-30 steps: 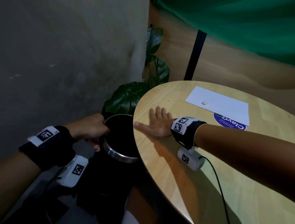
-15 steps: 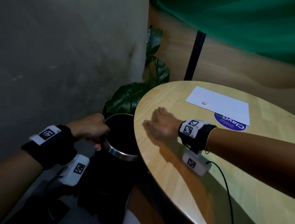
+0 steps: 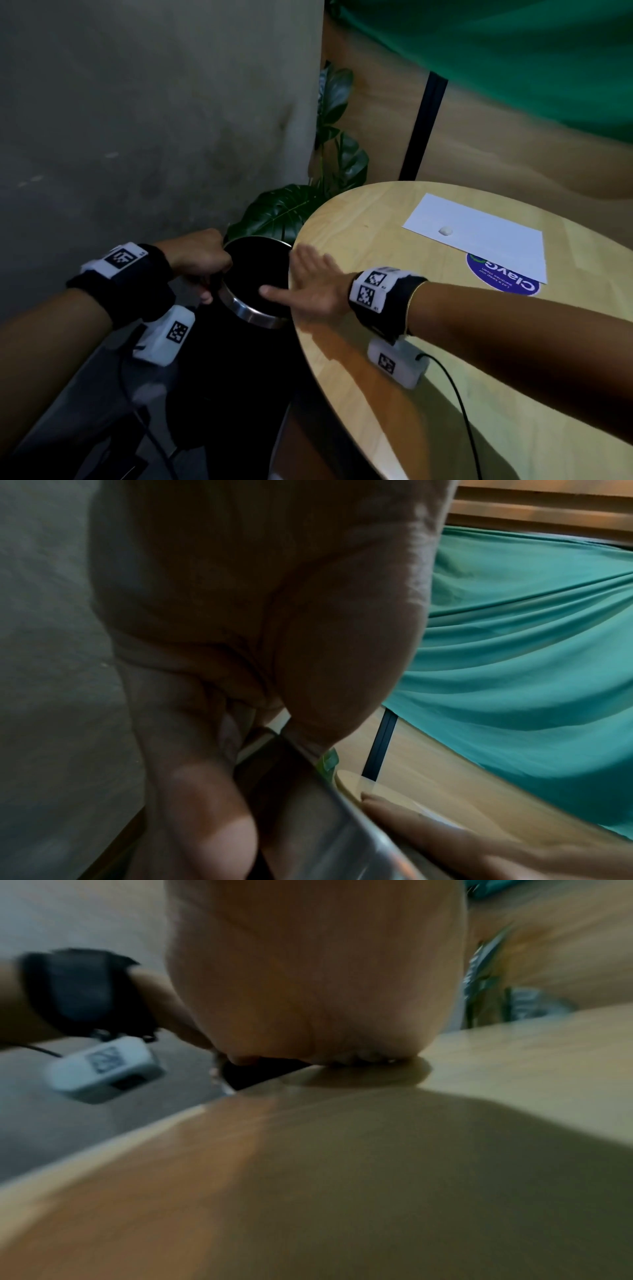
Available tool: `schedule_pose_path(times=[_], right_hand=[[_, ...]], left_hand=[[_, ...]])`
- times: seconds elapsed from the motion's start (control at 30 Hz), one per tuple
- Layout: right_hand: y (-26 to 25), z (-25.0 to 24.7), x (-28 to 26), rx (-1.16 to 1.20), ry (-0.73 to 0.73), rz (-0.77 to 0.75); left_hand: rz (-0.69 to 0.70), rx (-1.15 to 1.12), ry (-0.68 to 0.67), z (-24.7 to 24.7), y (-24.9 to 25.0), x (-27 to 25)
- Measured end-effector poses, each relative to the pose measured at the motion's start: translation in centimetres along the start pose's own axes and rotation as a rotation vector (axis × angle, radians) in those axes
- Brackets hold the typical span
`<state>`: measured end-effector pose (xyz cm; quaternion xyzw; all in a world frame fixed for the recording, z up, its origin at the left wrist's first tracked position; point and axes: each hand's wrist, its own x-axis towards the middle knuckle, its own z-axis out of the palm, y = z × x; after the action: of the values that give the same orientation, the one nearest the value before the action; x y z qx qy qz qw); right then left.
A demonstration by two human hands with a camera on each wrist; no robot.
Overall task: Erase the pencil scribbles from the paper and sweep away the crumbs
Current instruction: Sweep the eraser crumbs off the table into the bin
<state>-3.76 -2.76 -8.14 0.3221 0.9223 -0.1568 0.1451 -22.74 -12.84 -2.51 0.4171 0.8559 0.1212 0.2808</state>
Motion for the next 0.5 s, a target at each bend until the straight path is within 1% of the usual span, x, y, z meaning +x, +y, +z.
schedule_pose_path(times=[0.07, 0.1, 0.13, 0.17, 0.2, 0.27, 0.3, 0.33, 0.37, 0.4, 0.47, 0.5], right_hand=[[-1.4, -0.2, -0.7, 0.044, -0.047, -0.147], [-1.4, -0.6, -0.7, 0.097, -0.019, -0.179], [-1.2, -1.2, -0.5, 0.130, 0.037, -0.176], [-0.8, -1.7, -0.3, 0.133, 0.094, -0.133], [-0.3, -1.9, 0.1, 0.123, 0.136, -0.056], [0.7, -1.5, 0.7, 0.128, 0.166, 0.158], [0.8, -0.9, 0.9, 0.141, 0.170, 0.231], [0.6, -0.4, 1.0, 0.137, 0.161, 0.239], [0.0, -0.1, 0.8, 0.106, 0.123, 0.185], [-0.8, 0.0, 0.4, 0.068, 0.065, 0.088], [-2.8, -0.1, -0.8, 0.040, -0.051, -0.151], [-3.5, -0.2, -1.2, 0.053, -0.083, -0.249]], left_hand=[[-0.011, 0.000, 0.011, -0.2, 0.0, 0.3], [-0.012, -0.002, 0.008, -0.2, 0.1, 0.4], [-0.013, -0.008, 0.000, -0.2, 0.1, 0.4], [-0.012, -0.020, -0.013, -0.2, 0.0, 0.5], [-0.012, -0.034, -0.030, -0.2, 0.0, 0.4], [-0.009, -0.057, -0.051, -0.1, -0.2, 0.3], [-0.007, -0.063, -0.058, 0.0, -0.4, 0.3], [-0.006, -0.066, -0.066, 0.1, -0.5, 0.3], [-0.005, -0.066, -0.072, 0.2, -0.7, 0.3], [-0.004, -0.068, -0.071, 0.3, -0.8, 0.3], [-0.005, -0.071, -0.060, 0.5, -1.0, 0.4], [-0.009, -0.074, -0.054, 0.6, -1.2, 0.5]])
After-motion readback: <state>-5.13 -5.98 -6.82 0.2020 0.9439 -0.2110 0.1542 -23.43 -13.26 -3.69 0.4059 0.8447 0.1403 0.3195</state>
